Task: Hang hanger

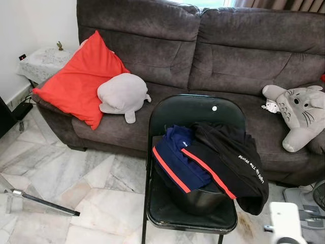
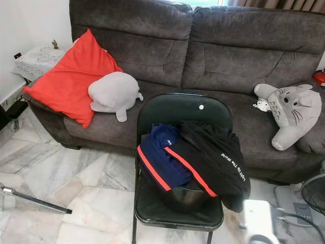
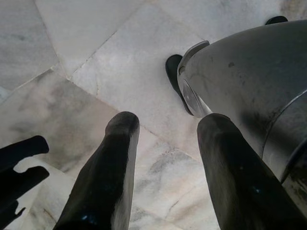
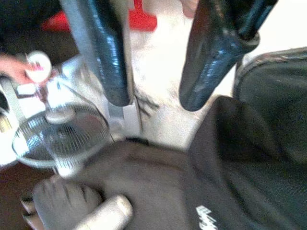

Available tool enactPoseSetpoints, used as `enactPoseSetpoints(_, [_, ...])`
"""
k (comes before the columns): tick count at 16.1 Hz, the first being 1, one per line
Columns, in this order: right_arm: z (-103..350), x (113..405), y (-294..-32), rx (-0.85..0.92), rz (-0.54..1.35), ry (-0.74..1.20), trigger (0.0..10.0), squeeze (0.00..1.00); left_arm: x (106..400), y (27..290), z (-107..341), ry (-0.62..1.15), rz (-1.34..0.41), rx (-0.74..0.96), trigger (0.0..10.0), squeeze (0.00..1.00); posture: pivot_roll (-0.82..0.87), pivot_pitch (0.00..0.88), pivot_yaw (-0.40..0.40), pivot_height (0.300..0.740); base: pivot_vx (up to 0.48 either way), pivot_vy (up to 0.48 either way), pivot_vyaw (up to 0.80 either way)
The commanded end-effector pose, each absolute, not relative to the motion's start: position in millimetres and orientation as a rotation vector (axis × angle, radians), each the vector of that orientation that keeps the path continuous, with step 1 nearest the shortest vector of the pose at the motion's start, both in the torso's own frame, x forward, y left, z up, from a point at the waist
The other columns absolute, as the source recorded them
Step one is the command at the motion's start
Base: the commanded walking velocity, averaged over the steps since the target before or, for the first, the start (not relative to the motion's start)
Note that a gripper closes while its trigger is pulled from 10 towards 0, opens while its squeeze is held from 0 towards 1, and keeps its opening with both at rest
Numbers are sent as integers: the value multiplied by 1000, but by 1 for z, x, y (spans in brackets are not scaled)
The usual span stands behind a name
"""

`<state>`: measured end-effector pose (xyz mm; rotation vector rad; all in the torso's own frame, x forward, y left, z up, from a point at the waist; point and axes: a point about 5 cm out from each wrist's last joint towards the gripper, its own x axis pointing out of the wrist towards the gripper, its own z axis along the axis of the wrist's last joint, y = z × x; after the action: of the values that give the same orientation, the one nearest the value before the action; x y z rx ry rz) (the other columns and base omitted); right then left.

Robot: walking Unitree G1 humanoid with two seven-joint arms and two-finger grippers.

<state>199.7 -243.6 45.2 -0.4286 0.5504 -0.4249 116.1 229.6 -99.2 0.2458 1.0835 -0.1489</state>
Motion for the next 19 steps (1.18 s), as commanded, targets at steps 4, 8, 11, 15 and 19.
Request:
enactPoseSetpoints(4, [38, 216, -207, -415, -159, 412, 10000, 1000, 109, 230, -101, 1110, -157, 251, 10000, 0, -37, 92, -46, 740, 0, 0, 0])
enactPoseSetpoints(8, [25, 225, -188, -480, 1, 370, 10000, 1000, 110, 230, -101, 1107, -154, 247, 10000, 0, -25, 93, -49, 740, 0, 0, 0])
enactPoseSetpoints(11, [11, 227, -177, -466, 43, 364, 10000, 1000, 110, 230, -101, 1108, -154, 247, 10000, 0, -27, 94, -48, 740, 0, 0, 0])
enactPoseSetpoints(15, [4, 228, -181, -500, -41, 354, 10000, 0, 110, 229, -101, 1107, -156, 245, 10000, 0, -21, 95, -48, 740, 0, 0, 0])
enactPoseSetpoints(19, [4, 233, -186, -514, -122, 295, 10000, 0, 109, 229, -101, 1107, -157, 243, 10000, 0, -19, 94, -49, 740, 0, 0, 0])
